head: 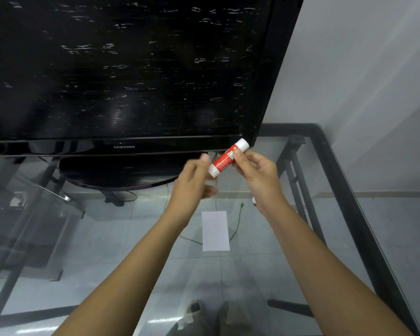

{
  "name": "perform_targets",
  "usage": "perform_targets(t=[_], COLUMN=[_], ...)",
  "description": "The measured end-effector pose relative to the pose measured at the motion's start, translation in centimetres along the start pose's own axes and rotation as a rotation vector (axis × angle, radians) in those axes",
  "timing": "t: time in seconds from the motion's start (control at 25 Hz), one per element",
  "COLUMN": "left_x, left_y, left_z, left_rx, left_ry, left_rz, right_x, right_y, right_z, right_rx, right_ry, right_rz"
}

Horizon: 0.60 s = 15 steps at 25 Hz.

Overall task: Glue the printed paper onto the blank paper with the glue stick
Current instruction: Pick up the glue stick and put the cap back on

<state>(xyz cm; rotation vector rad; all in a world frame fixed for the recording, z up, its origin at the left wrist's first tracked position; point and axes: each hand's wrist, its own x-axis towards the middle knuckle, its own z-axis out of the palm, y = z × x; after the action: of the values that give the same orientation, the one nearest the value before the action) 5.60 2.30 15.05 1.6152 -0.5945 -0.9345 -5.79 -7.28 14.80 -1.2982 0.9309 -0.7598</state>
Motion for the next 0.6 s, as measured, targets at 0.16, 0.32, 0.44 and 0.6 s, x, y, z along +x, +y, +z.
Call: perform_targets(t=[0.16,0.32,0.44,0.6], left_x=[0.1,0.4,0.6,0.5], left_y=[-2.3,-3.2,-3.6,-3.6], left_z=[0.2,0.3,-0.2,-0.4], left_rx=[0.554,0.6,0.546,0.496], left_ry=[0.144,0.242,0.247,0.249], left_rz=[0.595,0.651,0.569,0.552], right_x=[0.2,1.5,3.9,5.4], right_y=[0.6,1.6,4.4,10.7], right_z=[0.1,-0.7,-3.7,-6.7], right_rx=[-0.06,-0.178,-0.407,-0.988], right_ry=[0.0,-0.124,0.02,-0.052], right_rz=[0.002,0.027,0.012,0.014])
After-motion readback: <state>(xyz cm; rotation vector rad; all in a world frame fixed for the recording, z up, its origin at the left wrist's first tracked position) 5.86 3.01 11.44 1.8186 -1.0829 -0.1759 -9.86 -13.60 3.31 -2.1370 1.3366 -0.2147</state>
